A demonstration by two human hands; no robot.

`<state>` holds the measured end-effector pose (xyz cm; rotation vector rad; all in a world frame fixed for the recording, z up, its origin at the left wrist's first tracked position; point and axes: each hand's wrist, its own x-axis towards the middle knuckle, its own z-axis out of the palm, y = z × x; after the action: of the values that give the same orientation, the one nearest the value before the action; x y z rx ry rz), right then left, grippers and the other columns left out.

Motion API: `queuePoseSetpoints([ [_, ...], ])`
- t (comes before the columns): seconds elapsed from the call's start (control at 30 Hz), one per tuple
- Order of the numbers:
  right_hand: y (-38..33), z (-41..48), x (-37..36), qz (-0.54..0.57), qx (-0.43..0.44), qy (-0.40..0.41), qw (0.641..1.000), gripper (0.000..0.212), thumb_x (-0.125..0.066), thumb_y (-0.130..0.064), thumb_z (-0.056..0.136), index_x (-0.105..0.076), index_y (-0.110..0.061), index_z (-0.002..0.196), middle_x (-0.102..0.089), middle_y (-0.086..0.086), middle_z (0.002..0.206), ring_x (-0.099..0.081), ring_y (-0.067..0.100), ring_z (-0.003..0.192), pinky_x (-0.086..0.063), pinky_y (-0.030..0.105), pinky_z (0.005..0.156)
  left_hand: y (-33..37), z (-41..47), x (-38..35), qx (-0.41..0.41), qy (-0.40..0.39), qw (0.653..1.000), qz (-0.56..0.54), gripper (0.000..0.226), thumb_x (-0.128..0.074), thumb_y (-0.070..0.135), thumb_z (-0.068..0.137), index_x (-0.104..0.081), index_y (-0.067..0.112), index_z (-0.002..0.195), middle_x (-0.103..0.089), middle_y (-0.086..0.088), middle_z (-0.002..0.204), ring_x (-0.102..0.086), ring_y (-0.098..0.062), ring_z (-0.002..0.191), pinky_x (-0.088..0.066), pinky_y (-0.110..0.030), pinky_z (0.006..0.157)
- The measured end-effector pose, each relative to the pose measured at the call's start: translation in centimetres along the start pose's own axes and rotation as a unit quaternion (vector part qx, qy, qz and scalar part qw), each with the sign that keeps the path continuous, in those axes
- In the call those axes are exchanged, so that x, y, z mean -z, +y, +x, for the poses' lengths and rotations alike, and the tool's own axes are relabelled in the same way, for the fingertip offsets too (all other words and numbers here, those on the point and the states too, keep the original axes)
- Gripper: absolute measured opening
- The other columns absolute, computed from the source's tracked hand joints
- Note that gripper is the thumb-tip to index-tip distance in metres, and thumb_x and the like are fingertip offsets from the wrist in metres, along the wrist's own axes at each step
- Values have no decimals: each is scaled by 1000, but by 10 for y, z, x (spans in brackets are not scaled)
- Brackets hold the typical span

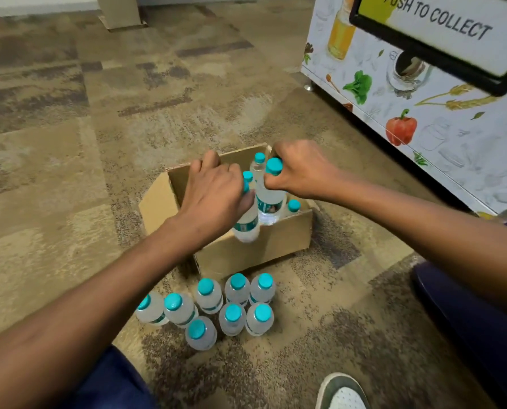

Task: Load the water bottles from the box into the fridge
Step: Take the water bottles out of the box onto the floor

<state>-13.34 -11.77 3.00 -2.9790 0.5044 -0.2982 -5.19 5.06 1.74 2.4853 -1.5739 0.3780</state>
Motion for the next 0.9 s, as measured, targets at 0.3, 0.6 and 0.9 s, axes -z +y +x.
queuePoseSetpoints([
  [0.3,13,-69,-31,-50,-5,-124,991,30,-61,-44,76,-50,-17,75,-44,-3,58,-47,19,54,-41,30,47,42,-16,-38,-92,-119,989,-5,36,-48,50,92,-57,15,95,-66,-5,100,-40,-24,104,-25,-37,75],
  [0.6,14,-88,-76,-86,-19,-231,969,29,-64,-39,79,-51,-13,81,-51,3,69,-52,23,65,-37,28,48,35,-23,-86,-147,-153,977,10,39,-50,49,91,-59,12,98,-66,-5,99,-41,-23,103,-31,-38,81],
  [0.9,2,-84,-99,-82,-13,-276,958,27,-65,-37,83,-50,-14,87,-51,4,77,-52,23,71,-39,30,55,27,-35,-113,-216,-187,958,17,32,-51,45,93,-57,13,91,-66,-3,92,-36,-20,103,-29,-40,88],
])
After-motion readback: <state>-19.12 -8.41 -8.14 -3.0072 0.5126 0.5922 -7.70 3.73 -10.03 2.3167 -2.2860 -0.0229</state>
